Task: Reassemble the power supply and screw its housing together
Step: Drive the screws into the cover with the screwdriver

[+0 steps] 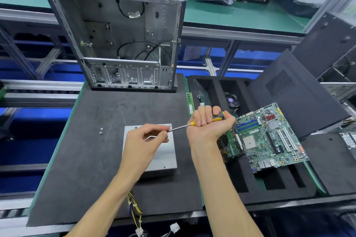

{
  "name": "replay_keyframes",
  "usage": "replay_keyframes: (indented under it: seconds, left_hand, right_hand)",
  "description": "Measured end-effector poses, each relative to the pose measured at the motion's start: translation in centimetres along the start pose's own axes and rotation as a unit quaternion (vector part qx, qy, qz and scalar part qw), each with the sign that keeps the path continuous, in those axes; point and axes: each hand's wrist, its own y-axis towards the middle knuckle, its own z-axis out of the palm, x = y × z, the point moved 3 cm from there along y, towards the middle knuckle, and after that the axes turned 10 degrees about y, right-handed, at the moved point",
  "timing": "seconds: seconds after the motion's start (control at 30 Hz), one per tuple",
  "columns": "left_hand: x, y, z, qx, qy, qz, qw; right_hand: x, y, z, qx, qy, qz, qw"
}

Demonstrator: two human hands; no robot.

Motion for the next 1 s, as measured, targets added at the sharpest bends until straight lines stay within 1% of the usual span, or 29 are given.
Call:
replay_keyframes:
  seconds: [0.17, 0.37, 0.53, 1.0]
  left_hand:
    - [0.5, 0.6, -0.9, 0.005, -0.042, -0.035, 0.998]
    - [0.5, 0.6, -1.4, -0.017, -0.002, 0.023, 1.0]
    - [0.7, 1.1, -1.9, -0.008, -0.028, 0.013, 0.999]
    - [0.9, 1.9, -2.8, 0.024, -0.03, 0.015, 0.999]
  right_hand:
    - [-1.1, 0.1, 0.4, 0.002, -0.009, 0.016, 1.0]
    - [-2.3, 0.6, 0.4, -0.004, -0.006, 0.027, 1.0]
    - [-2.9, 0.9, 0.5, -0.006, -0.008, 0.027, 1.0]
    - [-3.4, 0.8, 0.7, 0.011, 0.0, 0.038, 0.999]
